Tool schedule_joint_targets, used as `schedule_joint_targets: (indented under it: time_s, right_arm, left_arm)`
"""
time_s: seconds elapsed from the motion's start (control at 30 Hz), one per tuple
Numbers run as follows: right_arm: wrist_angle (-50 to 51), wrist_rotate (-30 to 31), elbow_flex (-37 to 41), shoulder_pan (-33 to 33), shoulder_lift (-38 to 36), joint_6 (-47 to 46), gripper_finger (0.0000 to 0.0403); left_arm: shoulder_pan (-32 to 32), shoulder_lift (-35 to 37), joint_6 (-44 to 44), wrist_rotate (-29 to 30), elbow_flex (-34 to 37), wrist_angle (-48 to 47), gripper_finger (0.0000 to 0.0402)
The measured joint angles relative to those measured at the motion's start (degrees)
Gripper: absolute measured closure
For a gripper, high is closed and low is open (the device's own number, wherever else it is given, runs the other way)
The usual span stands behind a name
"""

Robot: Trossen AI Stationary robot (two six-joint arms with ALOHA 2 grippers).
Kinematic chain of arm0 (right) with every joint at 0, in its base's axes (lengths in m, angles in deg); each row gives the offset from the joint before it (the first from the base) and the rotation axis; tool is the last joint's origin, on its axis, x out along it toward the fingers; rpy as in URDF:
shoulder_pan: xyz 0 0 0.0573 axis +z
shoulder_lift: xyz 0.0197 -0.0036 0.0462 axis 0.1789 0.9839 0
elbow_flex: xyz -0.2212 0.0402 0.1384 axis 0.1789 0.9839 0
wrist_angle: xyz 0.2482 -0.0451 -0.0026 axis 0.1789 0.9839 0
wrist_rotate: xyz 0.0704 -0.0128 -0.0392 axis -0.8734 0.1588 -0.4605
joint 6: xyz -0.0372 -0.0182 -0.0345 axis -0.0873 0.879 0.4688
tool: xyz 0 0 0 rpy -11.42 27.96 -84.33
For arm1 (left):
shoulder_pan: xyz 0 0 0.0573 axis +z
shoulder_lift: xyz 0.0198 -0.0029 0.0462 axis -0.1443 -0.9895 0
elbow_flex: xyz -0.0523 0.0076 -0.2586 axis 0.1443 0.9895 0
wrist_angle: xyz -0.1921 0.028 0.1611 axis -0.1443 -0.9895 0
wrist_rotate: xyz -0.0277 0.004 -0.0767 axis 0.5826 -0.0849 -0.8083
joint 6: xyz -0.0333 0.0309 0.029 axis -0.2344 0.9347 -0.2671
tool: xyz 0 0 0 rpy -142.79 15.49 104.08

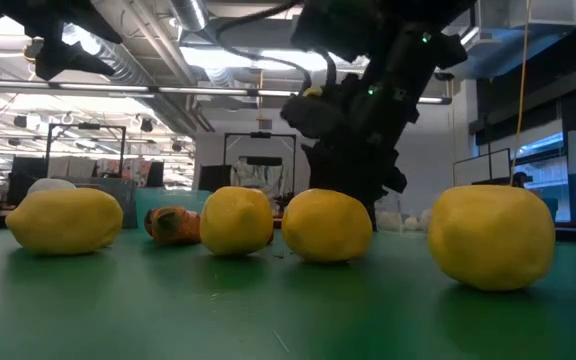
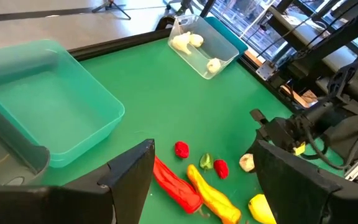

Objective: Sort produce into baskets
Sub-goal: Put the garlic into the transparent bin

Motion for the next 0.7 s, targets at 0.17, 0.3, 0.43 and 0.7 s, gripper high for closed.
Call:
schedule_joint_targets:
  time_s: [0.17,0.3,0.43,0.7]
  right_arm:
    - [2.7,-0.8,0.0,-2.1,-3.9,2.7,0.0258]
    - [8.3,-0.3,0.0,-5.7,-8.9,6.3,0.0245]
    - [15.3,0.9,-0.1,-10.8,-14.4,12.0,0.0248]
    - [29.8,8.0,0.0,-26.3,-25.4,18.7,0.0250]
  left_arm:
    - [0.0,0.0,0.0,0.0,0.0,0.1,0.0135]
    - [0.0,0.0,0.0,0.0,0.0,0.4,0.0135]
    - [0.0,0.0,0.0,0.0,0.0,0.4,0.0135]
    - [0.0,0.0,-0.3,0.1,0.0,0.5,0.0135]
